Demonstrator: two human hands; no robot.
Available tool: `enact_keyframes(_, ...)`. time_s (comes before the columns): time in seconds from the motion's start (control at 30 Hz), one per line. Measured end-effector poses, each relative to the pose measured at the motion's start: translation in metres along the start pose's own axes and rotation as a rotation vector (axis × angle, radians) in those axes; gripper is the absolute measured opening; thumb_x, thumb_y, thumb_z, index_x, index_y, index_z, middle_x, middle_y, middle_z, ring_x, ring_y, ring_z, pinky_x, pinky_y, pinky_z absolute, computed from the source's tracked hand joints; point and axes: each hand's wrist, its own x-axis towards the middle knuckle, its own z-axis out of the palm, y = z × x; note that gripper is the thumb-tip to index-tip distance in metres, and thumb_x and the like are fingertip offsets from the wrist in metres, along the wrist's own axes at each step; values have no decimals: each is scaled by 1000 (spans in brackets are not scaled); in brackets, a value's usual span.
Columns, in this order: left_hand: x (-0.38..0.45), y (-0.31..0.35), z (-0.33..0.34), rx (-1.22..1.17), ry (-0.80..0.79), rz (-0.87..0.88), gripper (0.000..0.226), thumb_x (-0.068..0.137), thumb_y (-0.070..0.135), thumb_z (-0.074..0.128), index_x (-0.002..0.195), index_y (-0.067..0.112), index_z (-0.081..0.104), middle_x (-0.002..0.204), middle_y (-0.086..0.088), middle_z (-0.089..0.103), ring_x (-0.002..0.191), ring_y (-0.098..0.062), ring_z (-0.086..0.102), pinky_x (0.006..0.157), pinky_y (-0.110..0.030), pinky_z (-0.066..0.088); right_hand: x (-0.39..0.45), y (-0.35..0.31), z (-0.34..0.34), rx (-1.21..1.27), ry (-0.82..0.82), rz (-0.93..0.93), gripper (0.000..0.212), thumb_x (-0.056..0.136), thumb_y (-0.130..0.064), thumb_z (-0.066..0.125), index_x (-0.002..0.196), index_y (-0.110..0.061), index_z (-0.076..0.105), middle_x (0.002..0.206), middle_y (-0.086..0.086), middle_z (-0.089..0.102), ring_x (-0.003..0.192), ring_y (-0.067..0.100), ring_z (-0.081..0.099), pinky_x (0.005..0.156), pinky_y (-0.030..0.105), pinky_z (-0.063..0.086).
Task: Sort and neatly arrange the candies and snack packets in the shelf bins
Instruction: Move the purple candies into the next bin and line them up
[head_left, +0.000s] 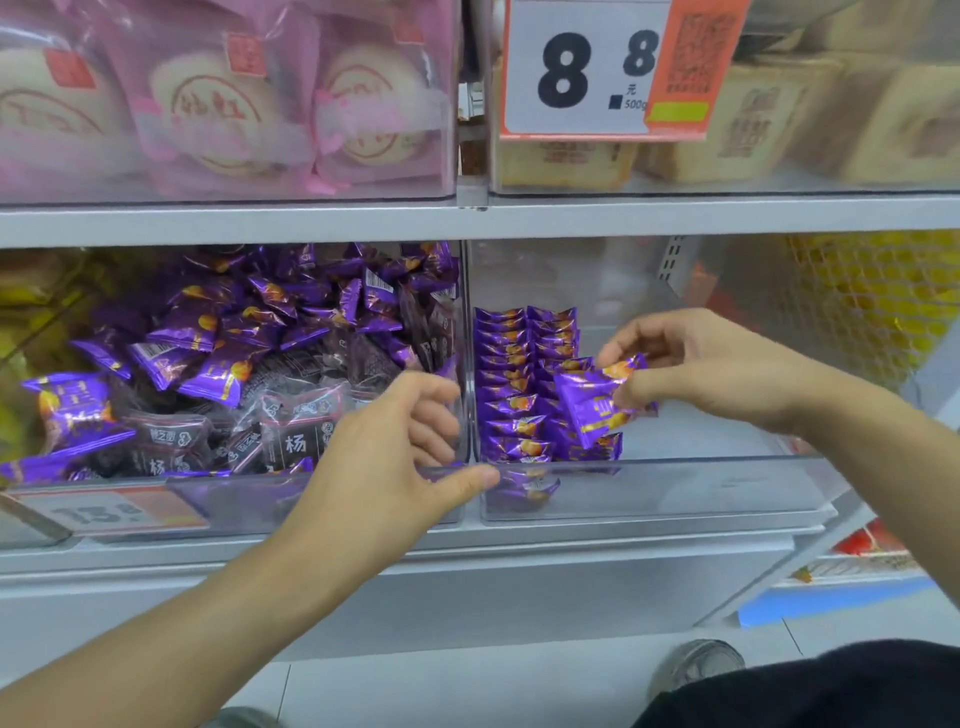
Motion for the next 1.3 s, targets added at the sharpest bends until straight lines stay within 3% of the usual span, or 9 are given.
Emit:
enact_keyframes(0.17,-3,-5,8,166,13,20,56,64,40,88,106,35,51,78,11,63,78,-2,58,68,-16,48,7,21,7,-88,-86,258,19,77,-6,76,94,-13,74,80,3,70,73,11,57,67,28,45)
enact_keyframes(0.33,-2,-5,9,184,27,29,49,66,34,88,100,32,53,73,11,61,75,-2,57,66,-17,46,8,30,15,-209,-156,331,24,77,-6,81,98,-11,72,104,20,71,56,10,55,55,20,46)
enact_keyframes(0.43,-1,-6,9,184,33,38,48,66,33,88,99,30,54,73,10,62,76,-4,58,67,-20,47,8,30,16,-250,-133,334,31,70,-6,87,96,-11,72,93,13,74,48,5,58,48,9,42)
enact_keyframes(0.53,-1,-6,10,188,35,37,48,66,33,88,99,30,54,73,10,62,74,-4,57,66,-21,47,13,30,19,-389,-117,333,41,56,-18,96,91,-17,73,74,-1,69,54,10,52,44,12,37)
enact_keyframes(0.8,-4,-5,10,192,35,34,48,69,32,87,102,30,53,74,10,62,74,-6,58,64,-22,48,16,32,12,-320,-149,366,51,51,-29,97,94,-16,73,81,5,75,68,16,66,66,24,50)
enact_keyframes(0.9,-5,-6,12,188,42,41,47,70,32,85,103,30,52,74,10,62,74,-5,58,64,-23,48,16,36,7,-235,-150,404,43,62,-25,93,97,-9,72,82,13,76,70,23,71,71,34,61)
enact_keyframes(1.1,-5,-6,15,197,53,59,47,71,32,84,102,31,49,73,12,61,74,1,55,64,-23,46,15,37,18,-215,-201,447,29,69,-16,90,88,-4,72,80,13,77,81,26,76,87,40,60)
enact_keyframes(1.2,-6,-6,14,198,48,63,46,72,32,84,102,31,49,74,12,61,75,0,56,64,-20,45,16,32,16,-224,-175,451,34,70,-24,90,93,-7,70,79,12,77,78,25,76,85,37,60)
enact_keyframes(1.3,-7,-7,14,201,47,67,46,72,33,84,102,31,48,74,12,61,77,-1,56,64,-20,46,17,29,14,-198,-123,472,56,69,-21,91,111,-9,56,76,12,76,68,23,75,67,28,61)
